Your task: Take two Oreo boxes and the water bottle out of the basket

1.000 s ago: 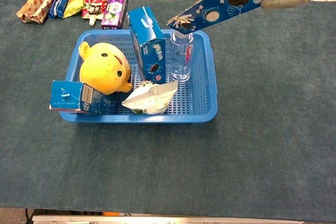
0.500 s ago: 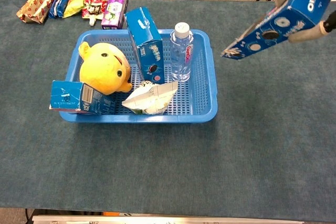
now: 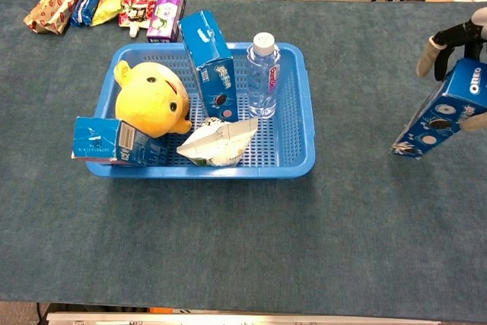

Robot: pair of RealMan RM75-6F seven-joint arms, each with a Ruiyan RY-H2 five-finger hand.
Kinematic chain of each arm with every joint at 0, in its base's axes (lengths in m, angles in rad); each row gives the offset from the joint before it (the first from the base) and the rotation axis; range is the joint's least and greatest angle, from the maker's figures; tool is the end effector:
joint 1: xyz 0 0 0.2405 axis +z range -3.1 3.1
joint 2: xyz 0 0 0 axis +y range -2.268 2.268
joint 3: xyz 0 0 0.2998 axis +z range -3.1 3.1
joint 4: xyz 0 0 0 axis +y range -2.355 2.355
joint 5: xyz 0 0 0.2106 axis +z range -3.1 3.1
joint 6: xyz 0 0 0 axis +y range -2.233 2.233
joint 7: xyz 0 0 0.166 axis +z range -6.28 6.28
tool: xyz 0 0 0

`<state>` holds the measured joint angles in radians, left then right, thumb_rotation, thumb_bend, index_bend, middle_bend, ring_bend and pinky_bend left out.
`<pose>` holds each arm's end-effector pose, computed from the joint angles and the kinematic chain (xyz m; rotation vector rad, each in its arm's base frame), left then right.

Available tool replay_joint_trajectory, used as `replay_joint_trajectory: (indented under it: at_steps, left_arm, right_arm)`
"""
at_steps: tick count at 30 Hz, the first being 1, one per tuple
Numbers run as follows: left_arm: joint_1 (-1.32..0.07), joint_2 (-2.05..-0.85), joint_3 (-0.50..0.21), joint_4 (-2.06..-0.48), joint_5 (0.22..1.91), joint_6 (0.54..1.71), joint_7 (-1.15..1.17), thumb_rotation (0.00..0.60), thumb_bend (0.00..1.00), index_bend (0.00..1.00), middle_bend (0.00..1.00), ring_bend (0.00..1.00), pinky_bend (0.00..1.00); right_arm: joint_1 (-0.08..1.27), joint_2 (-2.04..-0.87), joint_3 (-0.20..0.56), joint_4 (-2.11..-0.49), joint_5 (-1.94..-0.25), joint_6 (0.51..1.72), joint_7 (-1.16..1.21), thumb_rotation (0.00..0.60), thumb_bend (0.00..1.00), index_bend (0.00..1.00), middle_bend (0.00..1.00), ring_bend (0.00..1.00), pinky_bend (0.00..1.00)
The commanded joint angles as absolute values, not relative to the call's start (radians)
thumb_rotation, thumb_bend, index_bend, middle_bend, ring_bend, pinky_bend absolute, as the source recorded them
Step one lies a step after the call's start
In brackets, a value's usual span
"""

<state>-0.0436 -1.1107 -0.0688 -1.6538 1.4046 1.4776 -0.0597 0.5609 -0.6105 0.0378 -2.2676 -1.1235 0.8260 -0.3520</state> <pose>-0.3639 0.1943 0.1840 -1.2387 -1.0263 -0.9093 -0.1928 -0.2635 0.1904 1.9525 -1.0333 0.5198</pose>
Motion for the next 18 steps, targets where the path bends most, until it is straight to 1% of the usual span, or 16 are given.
replay_joint_trajectory:
  at_steps: [1,3,6,8,11,13,15,17,18]
  left_arm:
    - [-0.043,-1.11,-0.069,-1.653,1.404,1.479,-0.062,0.6,0.38,0.48,0.52,0.44,0.53]
    - [-0.043,-1.11,-0.069,-1.652,1.404,1.478,-0.063,0.6,0.38,0.48,0.52,0.44,0.53]
    - [-0.043,-1.11,-0.069,-1.652,1.404,1.476,-0.063,0.6,0.38,0.48,0.52,0.44,0.53]
    - [-0.043,-1.111,-0.069,-1.652,1.403,1.476,-0.063,0.6,0.38,0.48,0.52,0.44,0.53]
    - [-0.044,-1.111,-0.069,-1.651,1.402,1.475,-0.062,0.6,0.38,0.48,0.52,0.44,0.53]
    - [-0.044,-1.112,-0.069,-1.651,1.401,1.474,-0.061,0.6,0.38,0.48,0.52,0.44,0.53]
    - [-0.044,-1.112,-0.069,-1.651,1.401,1.473,-0.06,0.6,0.38,0.48,0.52,0.44,0.53]
    - [-0.043,-1.114,-0.068,-1.649,1.402,1.476,-0.061,0.6,0.38,0.48,0.52,0.44,0.53]
    - [-0.044,-1.114,-0.069,-1.649,1.401,1.474,-0.062,0.6,0.38,0.48,0.52,0.44,0.53]
  right_arm:
    - [0.567,-0.599,0.037,-2.269,-1.126,0.806,-0.331,0.6,0.0,0.09,0.23,0.37,0.56]
    - [0.562,-0.597,0.043,-2.268,-1.148,0.807,-0.303,0.6,0.0,0.02,0.17,0.32,0.56]
    - [0.548,-0.596,0.054,-2.266,-1.197,0.819,-0.251,0.6,0.0,0.0,0.12,0.27,0.55]
    - [0.538,-0.599,0.063,-2.262,-1.235,0.836,-0.212,0.6,0.0,0.0,0.11,0.24,0.53]
    - [0.512,-0.622,0.081,-2.243,-1.306,0.894,-0.149,0.6,0.0,0.0,0.11,0.23,0.49]
    - [0.493,-0.658,0.095,-2.218,-1.355,0.951,-0.112,0.6,0.0,0.0,0.12,0.22,0.48]
    - [0.484,-0.682,0.101,-2.2,-1.38,0.982,-0.099,0.6,0.0,0.01,0.15,0.22,0.48]
    - [0.475,-0.734,0.117,-2.161,-1.42,1.04,-0.086,0.6,0.0,0.04,0.18,0.22,0.47]
    - [0.479,-0.781,0.134,-2.124,-1.443,1.074,-0.08,0.6,0.0,0.06,0.19,0.22,0.47]
